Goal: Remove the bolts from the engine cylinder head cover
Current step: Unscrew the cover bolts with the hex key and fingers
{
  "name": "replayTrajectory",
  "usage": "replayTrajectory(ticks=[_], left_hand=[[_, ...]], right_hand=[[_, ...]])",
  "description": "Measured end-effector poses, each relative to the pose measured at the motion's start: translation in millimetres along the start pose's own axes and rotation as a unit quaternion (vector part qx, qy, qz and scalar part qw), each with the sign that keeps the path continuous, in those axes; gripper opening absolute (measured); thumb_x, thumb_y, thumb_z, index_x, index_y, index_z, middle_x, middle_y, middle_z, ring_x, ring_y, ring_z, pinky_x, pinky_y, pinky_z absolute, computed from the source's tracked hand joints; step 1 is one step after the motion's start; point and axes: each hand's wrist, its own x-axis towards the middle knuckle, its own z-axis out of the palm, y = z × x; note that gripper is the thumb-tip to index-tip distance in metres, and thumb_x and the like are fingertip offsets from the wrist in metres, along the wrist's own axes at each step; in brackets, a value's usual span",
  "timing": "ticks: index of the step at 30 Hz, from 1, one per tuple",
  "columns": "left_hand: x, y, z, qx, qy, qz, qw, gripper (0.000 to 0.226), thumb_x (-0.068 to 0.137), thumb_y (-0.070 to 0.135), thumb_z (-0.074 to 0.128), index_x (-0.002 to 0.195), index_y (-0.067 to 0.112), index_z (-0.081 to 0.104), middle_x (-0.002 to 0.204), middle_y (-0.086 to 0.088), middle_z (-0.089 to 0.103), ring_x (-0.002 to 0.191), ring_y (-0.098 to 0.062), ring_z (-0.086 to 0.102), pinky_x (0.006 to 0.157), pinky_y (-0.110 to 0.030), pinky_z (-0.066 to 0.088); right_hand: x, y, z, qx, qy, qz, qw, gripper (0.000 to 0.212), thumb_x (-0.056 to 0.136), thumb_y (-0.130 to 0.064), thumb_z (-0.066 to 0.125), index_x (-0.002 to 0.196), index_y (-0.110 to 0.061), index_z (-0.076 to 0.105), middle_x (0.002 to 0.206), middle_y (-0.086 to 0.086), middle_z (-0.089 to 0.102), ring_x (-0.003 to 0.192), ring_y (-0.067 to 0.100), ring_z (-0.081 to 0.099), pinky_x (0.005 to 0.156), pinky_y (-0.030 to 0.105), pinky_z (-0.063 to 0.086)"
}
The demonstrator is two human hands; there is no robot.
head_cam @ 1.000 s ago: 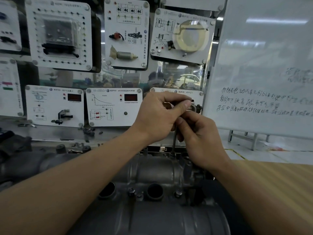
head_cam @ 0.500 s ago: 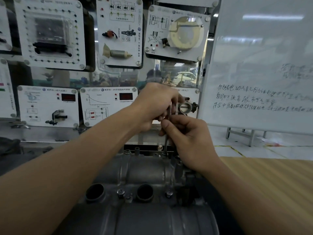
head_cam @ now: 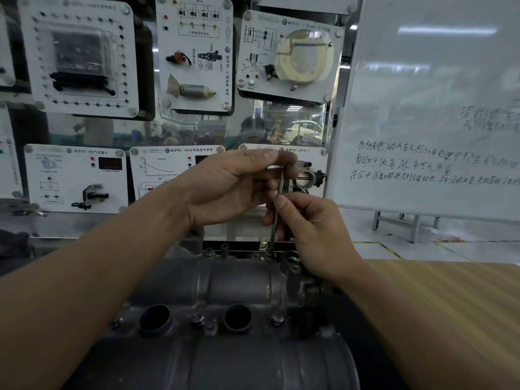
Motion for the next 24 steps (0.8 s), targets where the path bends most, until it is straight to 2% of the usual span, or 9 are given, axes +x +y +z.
replayTrajectory(ticks=[3,6,8,10,13,15,17,21,24], left_hand=[[1,4,7,0.103,0.051,0.037,0.993,0.023,0.081,0.023,0.069,0.097,0.008,0.074,0.077,0.000,0.067,0.060,-0.008,0.055,0.058,-0.024,0.054],[10,1,24,0.266,0.181,0.103,0.941,0.027,0.073,0.031,0.081,0.086,0.009,0.074,0.052,0.010,0.057,0.042,-0.003,0.047,0.040,-0.020,0.043],[16,-3,32,0.278,0.243,0.120,0.922,0.016,0.081,0.023,0.079,0.085,0.009,0.072,0.044,0.011,0.053,0.033,-0.003,0.042,0.034,-0.017,0.035],[20,-3,34,0.254,0.268,0.095,0.925,0.009,0.088,0.017,0.071,0.090,0.008,0.072,0.044,0.006,0.053,0.030,-0.005,0.037,0.032,-0.016,0.031],[19,0,28,0.170,0.252,0.027,0.952,0.018,0.095,0.011,0.054,0.099,0.005,0.071,0.053,0.000,0.059,0.034,-0.007,0.035,0.033,-0.017,0.031],[15,2,22,0.073,0.209,-0.003,0.975,0.026,0.097,0.008,0.044,0.106,0.004,0.068,0.064,-0.003,0.067,0.040,-0.007,0.044,0.037,-0.019,0.040],[9,2,14,-0.017,0.138,-0.016,0.990,0.028,0.099,0.009,0.042,0.111,0.003,0.066,0.080,-0.008,0.073,0.050,-0.009,0.056,0.048,-0.022,0.052],[0,1,1,-0.061,0.027,-0.031,0.997,0.027,0.093,0.016,0.052,0.112,0.011,0.072,0.093,-0.006,0.071,0.066,-0.011,0.061,0.069,-0.026,0.058],[0,4,3,-0.033,0.000,-0.031,0.999,0.030,0.082,0.017,0.067,0.112,0.014,0.071,0.087,-0.001,0.065,0.061,-0.008,0.055,0.065,-0.022,0.056]], right_hand=[[-1,0,3,0.004,-0.005,-0.004,1.000,0.029,0.101,-0.018,0.053,0.079,-0.011,0.070,0.069,0.002,0.069,0.052,0.011,0.051,0.050,0.023,0.042],[-3,-1,5,-0.005,-0.017,-0.010,1.000,0.027,0.100,-0.016,0.057,0.077,-0.011,0.070,0.055,-0.006,0.062,0.046,0.009,0.044,0.043,0.018,0.035],[-4,-1,6,0.002,-0.016,-0.008,1.000,0.025,0.098,-0.015,0.060,0.076,-0.012,0.070,0.057,-0.003,0.065,0.045,0.012,0.043,0.041,0.019,0.034],[-4,0,5,0.007,-0.012,-0.004,1.000,0.025,0.097,-0.015,0.061,0.075,-0.010,0.071,0.058,0.008,0.065,0.046,0.020,0.042,0.041,0.024,0.032],[-5,1,4,0.001,-0.009,0.002,1.000,0.030,0.098,-0.019,0.060,0.074,-0.007,0.072,0.051,0.010,0.056,0.044,0.018,0.040,0.041,0.023,0.030],[-4,2,3,-0.002,-0.003,0.005,1.000,0.032,0.100,-0.020,0.057,0.073,-0.009,0.072,0.052,0.006,0.056,0.046,0.012,0.043,0.043,0.021,0.033],[-2,3,3,0.002,0.003,0.006,1.000,0.034,0.101,-0.018,0.054,0.074,-0.012,0.072,0.062,0.012,0.065,0.051,0.014,0.047,0.049,0.024,0.038],[-2,3,4,-0.002,0.005,0.000,1.000,0.035,0.101,-0.024,0.052,0.073,-0.016,0.071,0.072,0.012,0.071,0.052,0.015,0.049,0.050,0.024,0.040],[-3,3,3,-0.021,0.002,-0.002,1.000,0.038,0.103,-0.026,0.050,0.075,-0.013,0.072,0.071,0.027,0.064,0.052,0.025,0.046,0.049,0.032,0.035]])
